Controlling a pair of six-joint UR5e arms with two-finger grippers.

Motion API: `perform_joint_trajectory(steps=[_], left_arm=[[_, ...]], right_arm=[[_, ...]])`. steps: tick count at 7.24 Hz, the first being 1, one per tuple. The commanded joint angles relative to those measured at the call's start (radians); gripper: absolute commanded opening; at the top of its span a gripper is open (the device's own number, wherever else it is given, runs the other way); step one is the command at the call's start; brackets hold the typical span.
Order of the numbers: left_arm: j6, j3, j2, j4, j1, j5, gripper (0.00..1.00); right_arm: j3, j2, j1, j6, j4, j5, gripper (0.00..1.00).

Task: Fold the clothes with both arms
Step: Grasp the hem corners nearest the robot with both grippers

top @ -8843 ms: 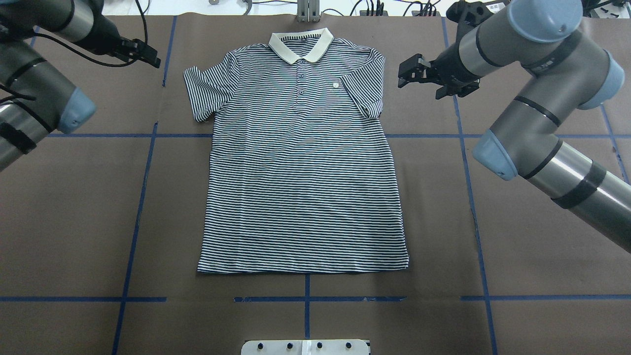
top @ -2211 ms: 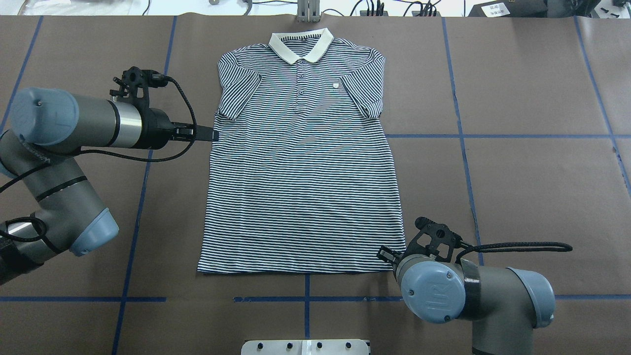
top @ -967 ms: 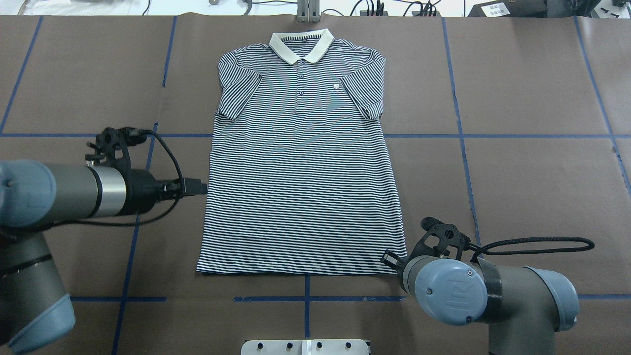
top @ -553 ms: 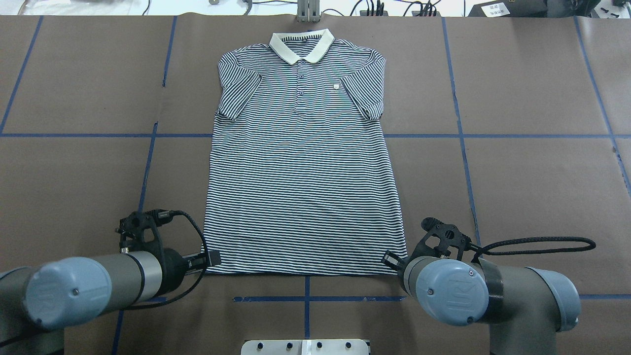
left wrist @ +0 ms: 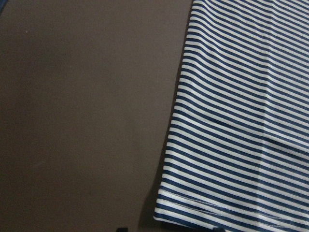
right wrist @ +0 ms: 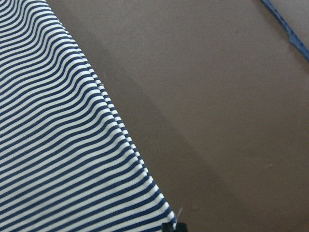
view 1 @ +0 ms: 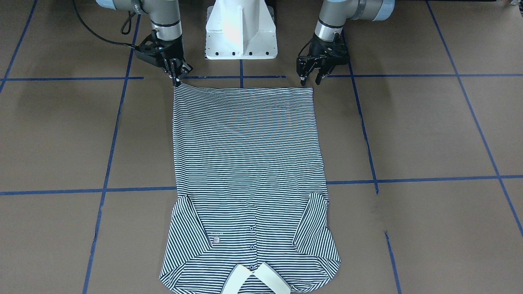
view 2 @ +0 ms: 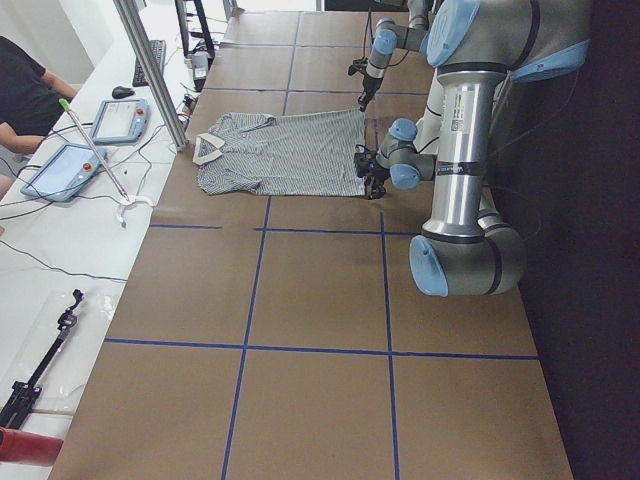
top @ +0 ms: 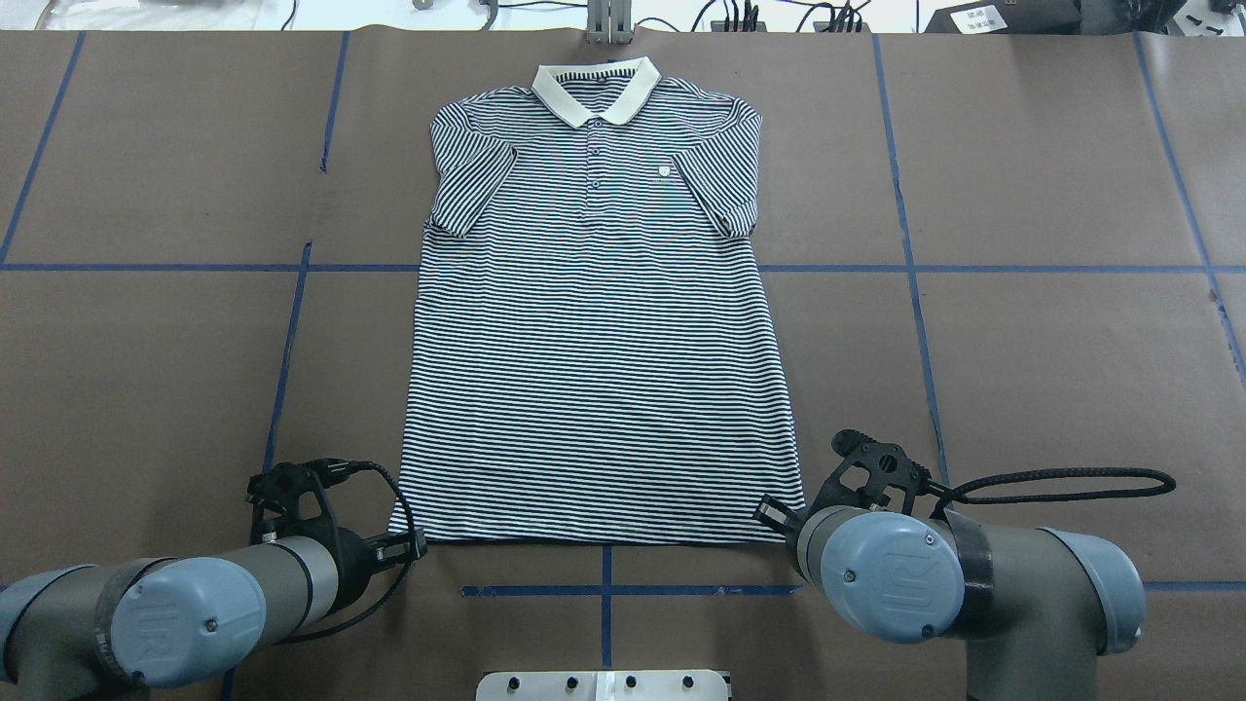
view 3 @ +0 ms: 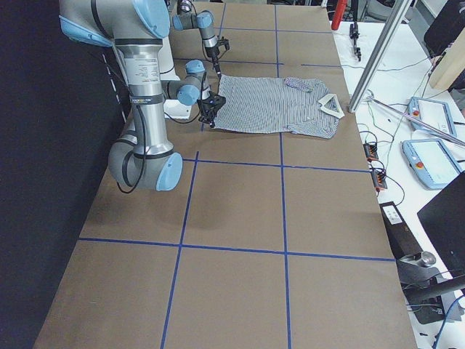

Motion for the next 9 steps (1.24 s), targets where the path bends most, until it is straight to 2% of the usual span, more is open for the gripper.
perform_joint_trajectory(steps=[1,5,6,7,8,9], left_arm=[[0.000,0.006,-0.002,0.001,0.001,-0.001,0.36],[0.003,0.009,0.002,0.001,0.001,-0.001,0.36],[0.006,0.017,-0.007,0.001,0.001,-0.003,0.26],[0.009,0.018,-0.008,0.001,0.001,-0.003,0.26],[0.011,0.018,-0.007,0.001,0.001,-0.003,0.21],[0.011,0.017,-0.008,0.001,0.001,-0.003,0.07]], right_arm=[[0.001,0.000,0.000,0.002,0.000,-0.002,0.00],[0.001,0.000,0.000,0.002,-0.003,-0.003,0.00],[0.001,0.000,0.000,0.002,-0.003,-0.002,0.00],[0.001,0.000,0.000,0.002,-0.003,-0.003,0.00],[0.001,0.000,0.000,0.002,-0.003,-0.002,0.00],[0.001,0.000,0.000,0.002,-0.003,-0.002,0.00]])
